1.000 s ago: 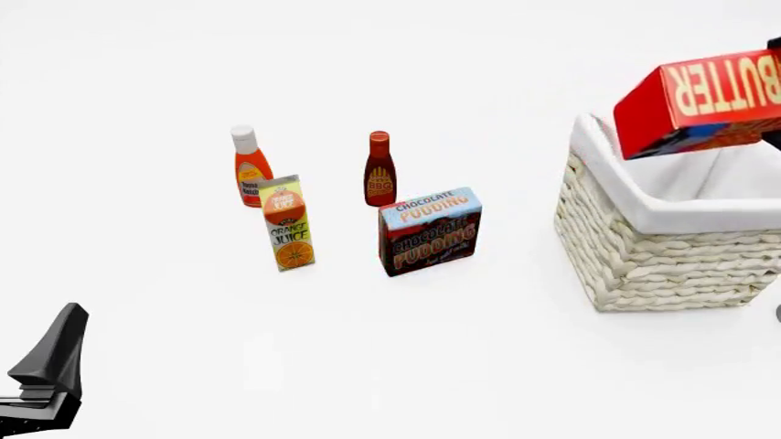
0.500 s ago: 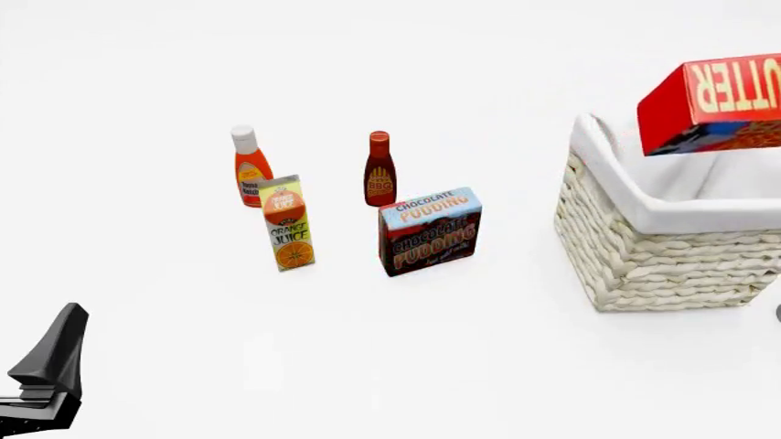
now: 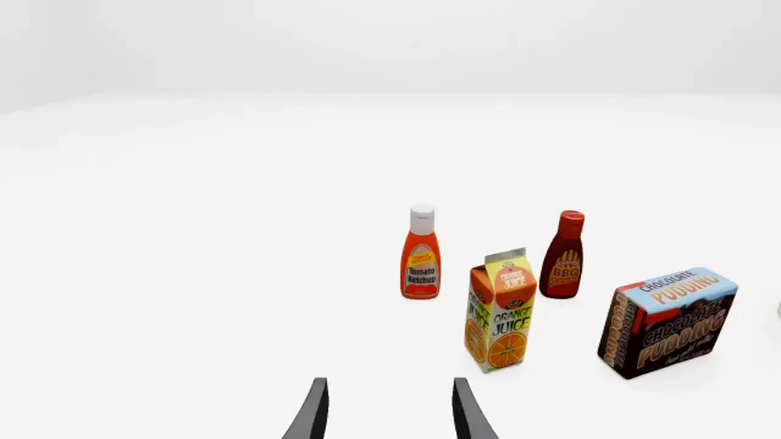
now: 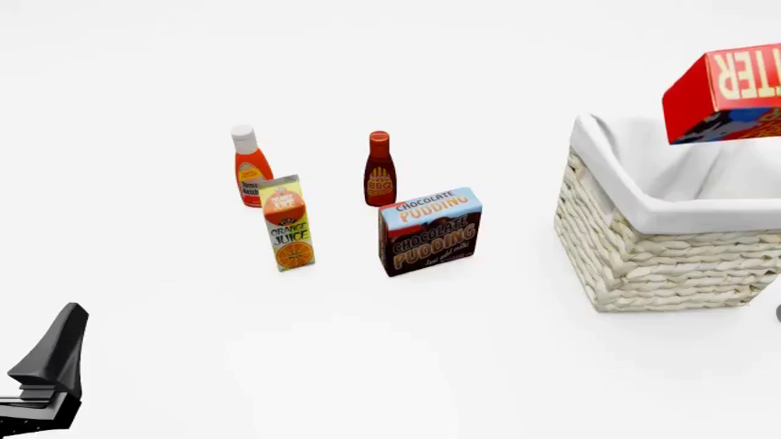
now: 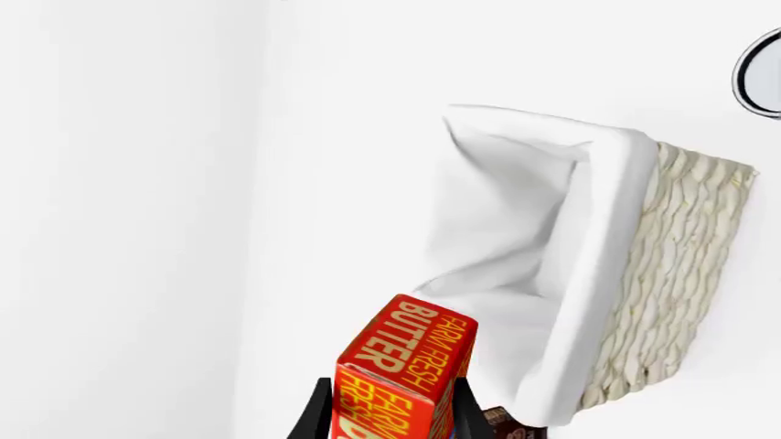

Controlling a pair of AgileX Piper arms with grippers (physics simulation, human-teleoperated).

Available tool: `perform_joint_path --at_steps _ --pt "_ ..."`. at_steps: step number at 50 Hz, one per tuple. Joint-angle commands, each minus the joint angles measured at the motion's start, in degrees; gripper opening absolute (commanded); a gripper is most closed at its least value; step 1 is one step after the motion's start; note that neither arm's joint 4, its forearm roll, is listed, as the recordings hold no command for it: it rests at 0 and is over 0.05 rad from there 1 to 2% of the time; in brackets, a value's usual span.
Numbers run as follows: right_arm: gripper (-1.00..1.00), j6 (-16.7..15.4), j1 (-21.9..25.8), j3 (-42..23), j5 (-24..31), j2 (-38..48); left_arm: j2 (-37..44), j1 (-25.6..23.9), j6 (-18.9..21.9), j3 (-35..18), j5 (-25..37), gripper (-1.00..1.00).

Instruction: Pick the butter and place it in the basket.

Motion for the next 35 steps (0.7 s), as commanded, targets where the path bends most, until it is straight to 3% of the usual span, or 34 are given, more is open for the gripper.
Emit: perform_joint_path --at_steps 1,18,35 --pt "-1.0 -1.4 -0.8 -2.0 -1.7 2.7 0.0 0.0 0.0 0.0 0.0 1.0" --pt "-1.0 -2.5 0.8 -1.9 -2.0 4.9 0.0 0.0 0.0 0.0 0.0 1.0" --pt "-1.0 -3.9 -0.7 -3.2 -2.2 7.7 0.0 0.0 0.0 0.0 0.0 1.0"
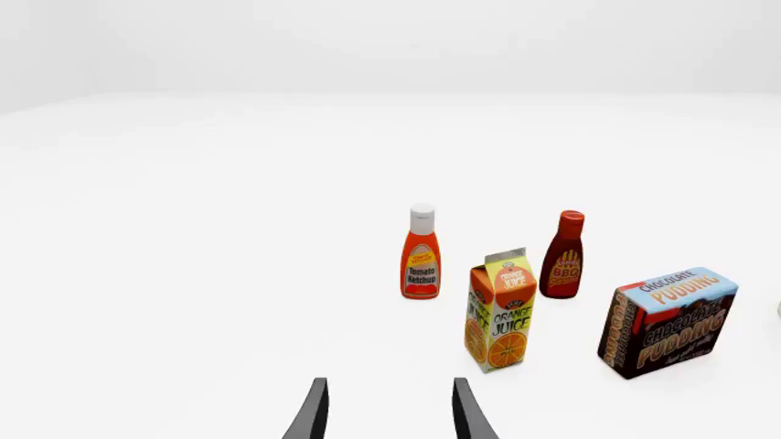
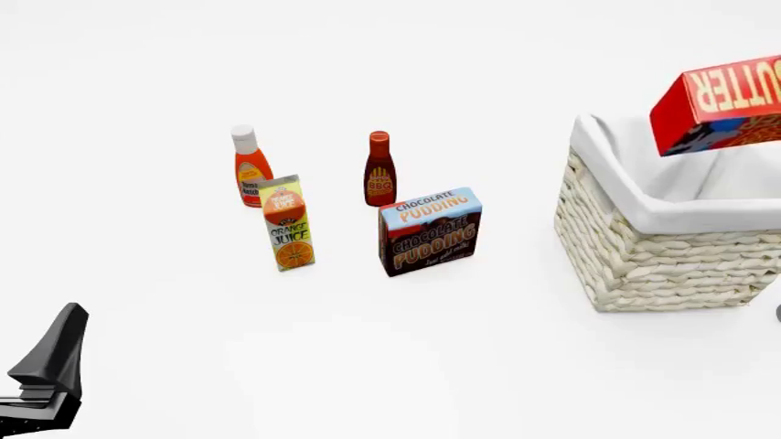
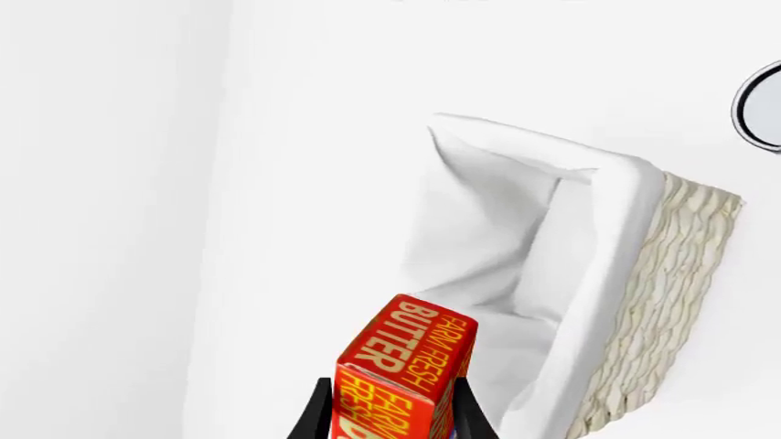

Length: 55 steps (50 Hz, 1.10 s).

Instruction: Pick the butter and place it in the basket.

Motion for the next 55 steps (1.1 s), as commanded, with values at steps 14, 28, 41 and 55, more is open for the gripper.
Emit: perform_joint_path --at_steps 14,28,41,55 --pt "-1.0 0.2 -1.1 -1.3 -2.8 3.2 0.0 0.0 0.0 0.0 0.0 1.0" --pt "-1.0 0.1 -2.5 -1.5 -4.3 5.2 0.0 0.0 0.0 0.0 0.0 1.0" --pt "-1.0 -0.8 -3.3 -1.6 -5.5 7.2 0.0 0.0 0.0 0.0 0.0 1.0" --pt "-1.0 -2.3 -4.4 -1.3 -5.9 8.8 0.0 0.0 0.0 0.0 0.0 1.0"
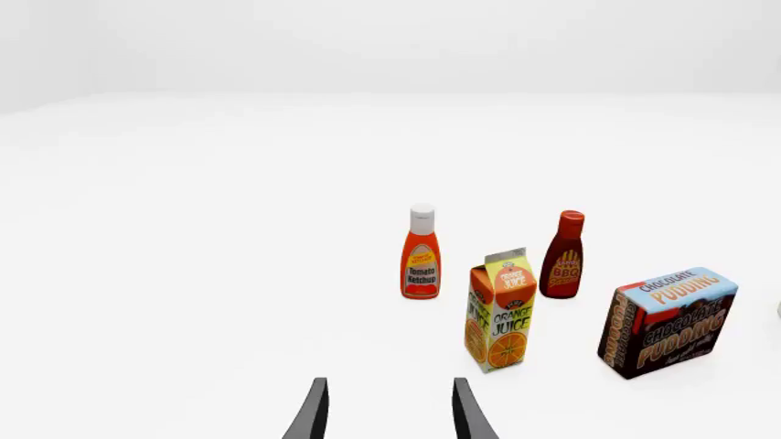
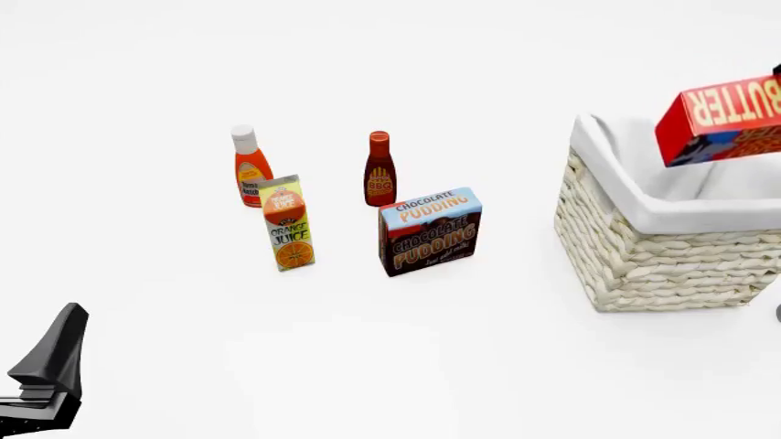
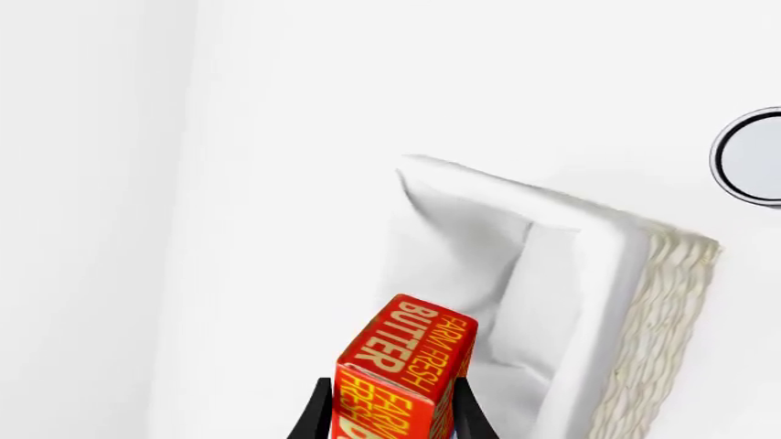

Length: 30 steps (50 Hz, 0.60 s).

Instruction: Pick the butter and place it in the basket.

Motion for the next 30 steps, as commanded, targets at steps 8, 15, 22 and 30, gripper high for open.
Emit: perform_joint_path --at_steps 8,15,22,30 --pt "-1.0 0.1 -1.2 -0.2 -1.7 1.3 0.0 0.0 0.0 0.0 0.0 1.0" --pt "-1.0 0.1 -1.5 -0.2 -2.1 1.8 0.0 0.0 0.0 0.0 0.0 1.0" --pt "-1.0 -0.1 -1.8 0.6 -3.0 2.7 0.0 0.0 0.0 0.0 0.0 1.0" --pt "-1.0 -0.1 -1.7 0.7 -3.7 3.6 0.0 0.0 0.0 0.0 0.0 1.0"
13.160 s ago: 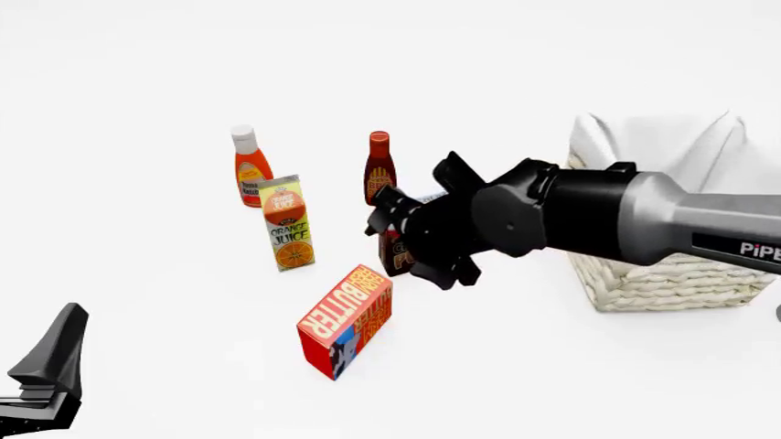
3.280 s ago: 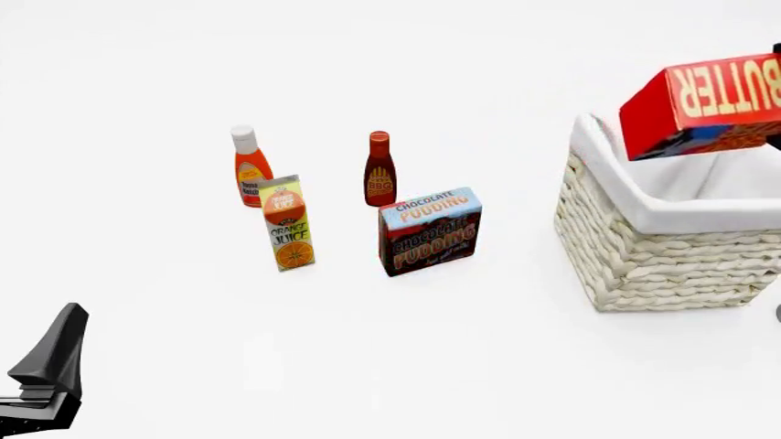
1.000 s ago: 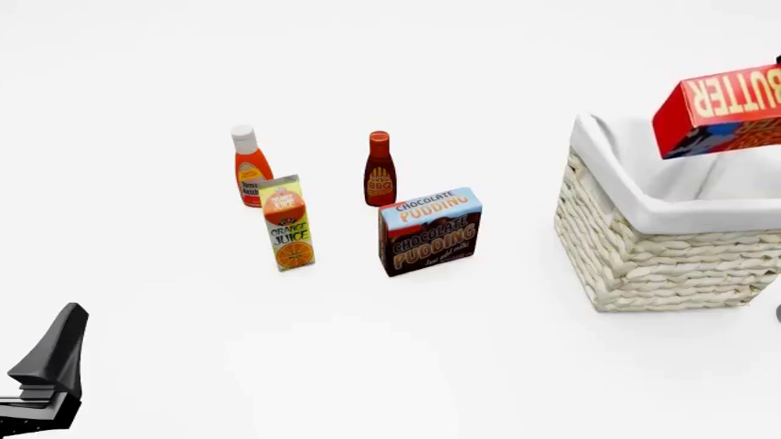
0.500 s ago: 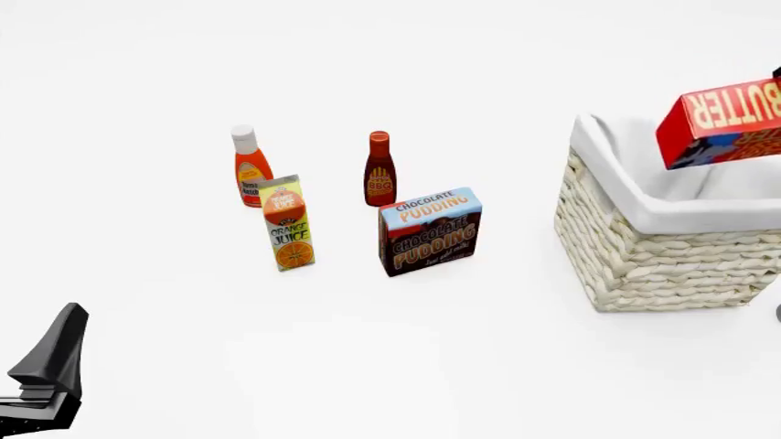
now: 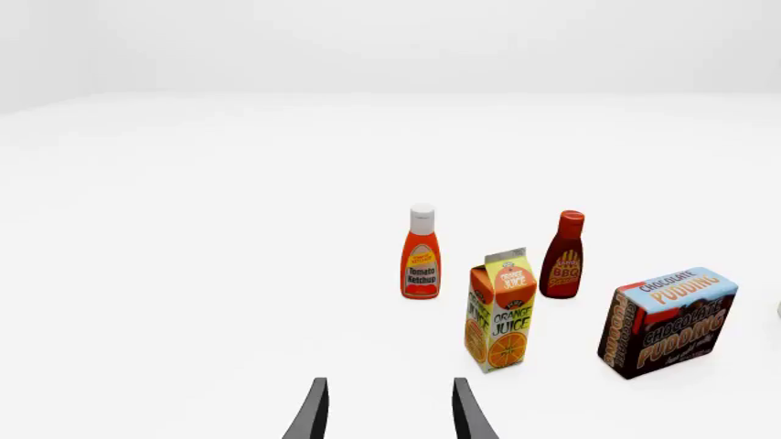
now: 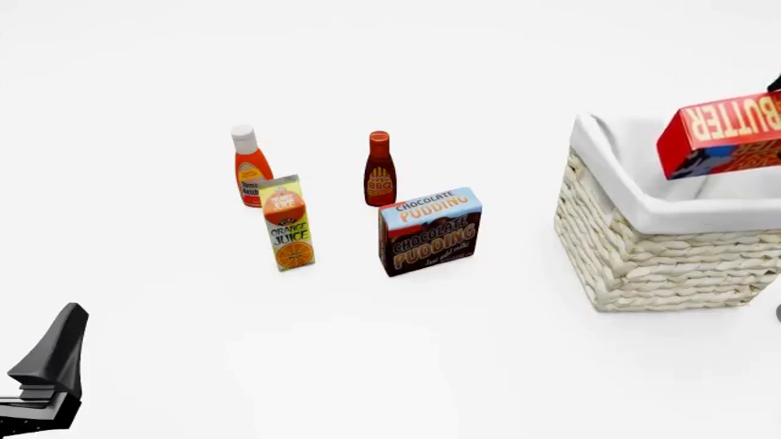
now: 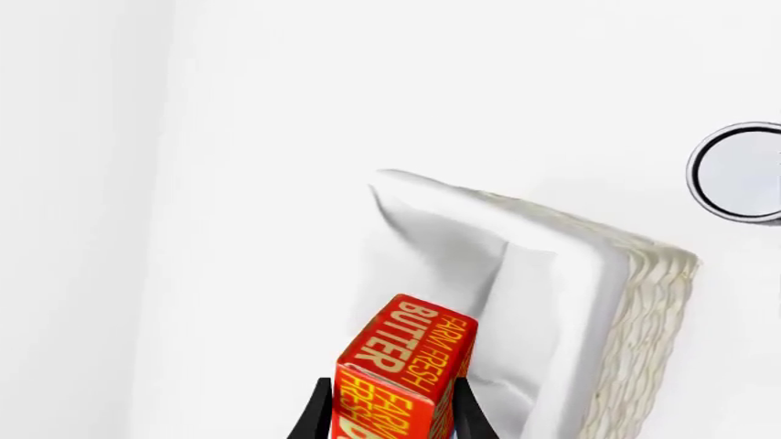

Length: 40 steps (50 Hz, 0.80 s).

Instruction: Pick the butter and place it in the basket.

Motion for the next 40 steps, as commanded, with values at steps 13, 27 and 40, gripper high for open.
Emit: perform_joint_path --at_steps 13,27,40 --pt "-1.0 0.8 -0.4 0.1 -2.6 1.9 0.0 0.0 0.0 0.0 0.0 1.0" --pt "-1.0 0.6 -0.7 0.2 -3.5 3.4 0.0 0.0 0.0 0.0 0.0 1.0" --pt "-1.0 0.9 -0.1 -0.5 -4.1 4.6 0.0 0.0 0.0 0.0 0.0 1.0"
